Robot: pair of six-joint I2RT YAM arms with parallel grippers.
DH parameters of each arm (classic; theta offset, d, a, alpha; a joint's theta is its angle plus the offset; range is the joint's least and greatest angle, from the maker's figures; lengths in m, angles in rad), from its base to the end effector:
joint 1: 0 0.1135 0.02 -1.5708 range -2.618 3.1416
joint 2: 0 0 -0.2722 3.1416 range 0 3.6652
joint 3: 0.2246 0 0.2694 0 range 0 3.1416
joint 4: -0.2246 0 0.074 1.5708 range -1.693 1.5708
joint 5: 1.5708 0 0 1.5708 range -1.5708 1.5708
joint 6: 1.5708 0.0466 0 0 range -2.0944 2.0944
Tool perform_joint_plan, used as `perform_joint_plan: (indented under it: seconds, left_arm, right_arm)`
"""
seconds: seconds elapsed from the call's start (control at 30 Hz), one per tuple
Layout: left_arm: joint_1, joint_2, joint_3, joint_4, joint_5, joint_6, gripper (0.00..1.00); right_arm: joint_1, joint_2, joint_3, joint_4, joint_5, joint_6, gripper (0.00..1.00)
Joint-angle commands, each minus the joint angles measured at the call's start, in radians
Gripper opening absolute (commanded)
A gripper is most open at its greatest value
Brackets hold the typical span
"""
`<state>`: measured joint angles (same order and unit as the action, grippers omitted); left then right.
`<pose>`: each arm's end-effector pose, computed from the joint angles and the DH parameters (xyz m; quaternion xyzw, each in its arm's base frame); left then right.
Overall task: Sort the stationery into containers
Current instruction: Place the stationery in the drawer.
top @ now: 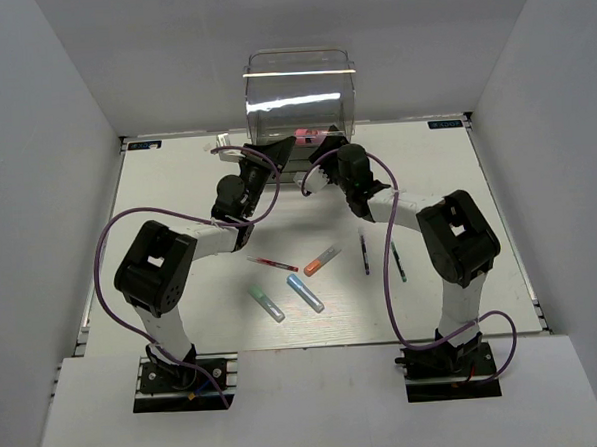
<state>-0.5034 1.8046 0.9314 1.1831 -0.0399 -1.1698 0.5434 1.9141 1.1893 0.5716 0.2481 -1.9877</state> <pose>0.3623 -0.1974 0.2523 -0.2080 0.5517 -0.5917 0.5498 0.4046 0.2310 0.2224 -0.6943 0.3032 -0.4974 0.4226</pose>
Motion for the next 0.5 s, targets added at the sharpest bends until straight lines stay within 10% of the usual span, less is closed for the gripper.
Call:
perform_joint_plan:
  seconds: [0.0, 0.47]
  left_arm:
    - [0.002, -0.074, 0.018, 0.056, -0.005, -0.001, 0.00]
    - [0.002, -0.074, 0.009, 0.066, -0.005, -0.001, 0.00]
  right_arm:
    - [-0.007, 0.007, 0.026, 0.047, -0.032, -0.059, 0.40]
    - [-0.019, 0.017, 0.044, 0.102, -0.041, -0.037, 0.60]
